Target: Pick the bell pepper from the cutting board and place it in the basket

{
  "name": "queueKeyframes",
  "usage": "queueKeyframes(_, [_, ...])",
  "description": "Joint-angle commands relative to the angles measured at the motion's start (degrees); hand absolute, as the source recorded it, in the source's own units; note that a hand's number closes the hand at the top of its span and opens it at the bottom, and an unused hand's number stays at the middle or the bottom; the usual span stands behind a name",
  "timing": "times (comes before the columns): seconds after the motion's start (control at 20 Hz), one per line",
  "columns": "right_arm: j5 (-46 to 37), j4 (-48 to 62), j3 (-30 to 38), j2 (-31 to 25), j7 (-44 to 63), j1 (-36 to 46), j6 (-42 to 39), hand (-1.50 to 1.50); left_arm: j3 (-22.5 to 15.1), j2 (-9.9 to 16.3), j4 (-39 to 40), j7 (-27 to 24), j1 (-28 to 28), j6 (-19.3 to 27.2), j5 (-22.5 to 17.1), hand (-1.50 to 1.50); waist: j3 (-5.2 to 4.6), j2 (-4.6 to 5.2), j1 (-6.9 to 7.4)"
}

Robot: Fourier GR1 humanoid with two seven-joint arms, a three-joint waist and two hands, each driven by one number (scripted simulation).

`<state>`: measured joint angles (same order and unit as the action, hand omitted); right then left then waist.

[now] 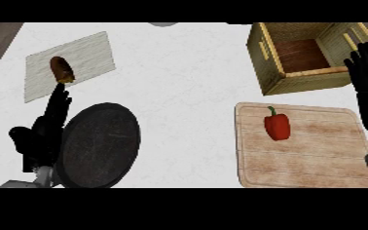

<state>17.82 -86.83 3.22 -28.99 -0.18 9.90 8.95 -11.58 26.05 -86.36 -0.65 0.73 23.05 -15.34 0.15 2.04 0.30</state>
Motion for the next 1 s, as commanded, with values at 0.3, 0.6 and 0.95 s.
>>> queueKeyframes(0.3, [0.1, -13.9, -2.6, 4.4, -9.3, -11.4, -5.5, 1.50, -0.7, -5.6, -6.4, -3.1, 2.0, -2.8, -2.9, 0.00, -0.22, -2.57, -1.81])
queueKeyframes(0.6, [-19.7, -16.9, -16.7, 20.4, 5.6, -6.6, 24.9, -1.50, -2.3, -7.6, -6.6, -2.1, 3.5, -2.0, -1.6, 0.00, -0.38, -2.20, -0.18])
queueKeyframes(0.95, [-36.8, -13.8, -12.0, 5.9, 30.8, -10.1, 29.0, -1.50, -2.6, -7.6, -7.9, -2.4, 1.4, -0.9, -0.6, 0.00, -0.87, -2.38, -1.22])
